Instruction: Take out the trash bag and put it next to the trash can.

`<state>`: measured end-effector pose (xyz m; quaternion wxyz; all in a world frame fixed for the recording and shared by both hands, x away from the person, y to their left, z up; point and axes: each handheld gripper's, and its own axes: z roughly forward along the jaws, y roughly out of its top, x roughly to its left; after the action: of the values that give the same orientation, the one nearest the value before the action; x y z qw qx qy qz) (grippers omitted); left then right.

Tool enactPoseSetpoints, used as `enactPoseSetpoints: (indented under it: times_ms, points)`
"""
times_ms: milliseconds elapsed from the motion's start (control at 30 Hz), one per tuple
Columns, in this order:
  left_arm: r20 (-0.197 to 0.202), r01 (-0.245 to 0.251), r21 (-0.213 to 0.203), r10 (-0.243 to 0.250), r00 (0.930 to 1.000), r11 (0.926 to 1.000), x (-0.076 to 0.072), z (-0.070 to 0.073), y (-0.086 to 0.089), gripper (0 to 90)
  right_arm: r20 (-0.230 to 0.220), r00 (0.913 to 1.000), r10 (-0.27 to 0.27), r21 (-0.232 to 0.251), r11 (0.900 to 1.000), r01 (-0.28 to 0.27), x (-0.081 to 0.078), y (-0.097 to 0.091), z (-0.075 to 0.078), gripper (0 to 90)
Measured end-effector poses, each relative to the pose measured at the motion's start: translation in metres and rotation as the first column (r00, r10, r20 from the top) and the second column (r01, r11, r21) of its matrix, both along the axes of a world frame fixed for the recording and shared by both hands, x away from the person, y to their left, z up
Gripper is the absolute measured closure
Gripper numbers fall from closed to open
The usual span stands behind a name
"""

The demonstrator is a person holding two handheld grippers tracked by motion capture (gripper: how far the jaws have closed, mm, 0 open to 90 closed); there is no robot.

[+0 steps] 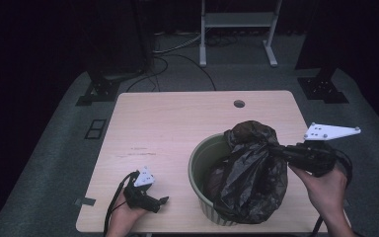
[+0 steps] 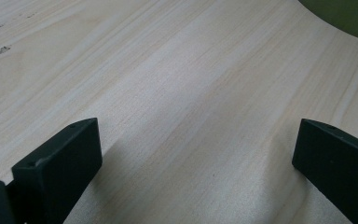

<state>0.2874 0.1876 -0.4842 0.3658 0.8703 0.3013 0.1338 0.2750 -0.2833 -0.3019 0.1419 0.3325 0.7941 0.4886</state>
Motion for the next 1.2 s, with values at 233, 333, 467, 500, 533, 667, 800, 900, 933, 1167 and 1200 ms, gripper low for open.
enactPoseSetpoints:
  times_ms: [233,333,467,500,533,667,800,900,933,1167,1200]
  points:
    - [-0.001,0.000,0.001,0.000,1.0000,1.0000,0.000,0.000,0.000,0.0,0.041,0.9992,-0.006,0.004,1.0000,0.005,0.003,-0.004,0.014,88.4]
    - [-0.001,0.000,0.001,0.000,1.0000,1.0000,0.000,0.000,0.000,0.0,0.059,0.9982,-0.011,0.008,0.9999,0.010,0.005,-0.006,0.020,88.4]
    - [-0.001,0.000,0.001,0.000,1.0000,1.0000,0.000,0.000,0.000,0.0,0.080,0.9967,-0.015,0.013,0.9998,0.014,0.008,-0.010,0.029,88.5]
    - [-0.001,0.001,0.001,-0.001,1.0000,1.0000,0.000,0.000,0.000,0.0,0.080,0.9967,-0.015,0.013,0.9998,0.014,0.008,-0.010,0.029,88.5]
    - [-0.001,0.000,0.001,0.000,1.0000,1.0000,0.000,0.000,0.000,0.0,0.084,0.9963,-0.015,0.015,0.9998,0.014,0.009,-0.011,0.032,88.5]
    - [-0.001,0.000,0.001,0.000,1.0000,1.0000,0.000,0.000,0.000,0.0,0.105,0.9942,-0.022,0.011,0.9997,0.021,0.015,-0.013,0.044,88.5]
    - [-0.001,0.001,0.000,-0.001,1.0000,1.0000,0.000,0.000,0.000,0.0,0.118,0.9926,-0.029,0.010,0.9996,0.028,0.019,-0.015,0.051,88.6]
    - [-0.001,0.000,0.001,0.000,1.0000,1.0000,0.000,0.000,0.000,0.0,0.132,0.9907,-0.033,0.008,0.9994,0.032,0.023,-0.016,0.060,88.7]
    - [-0.001,0.001,0.001,-0.001,1.0000,1.0000,0.000,0.000,0.000,0.0,0.136,0.9900,-0.037,0.008,0.9993,0.036,0.025,-0.017,0.063,88.6]
    - [-0.001,0.001,0.000,-0.001,1.0000,1.0000,0.000,0.000,0.000,0.0,0.167,0.9842,-0.059,0.007,0.9983,0.058,0.035,-0.022,0.080,88.8]
    - [-0.001,0.002,0.000,-0.002,1.0000,1.0000,0.000,0.000,0.000,0.0,0.169,0.9838,-0.061,0.007,0.9981,0.061,0.036,-0.023,0.082,88.8]
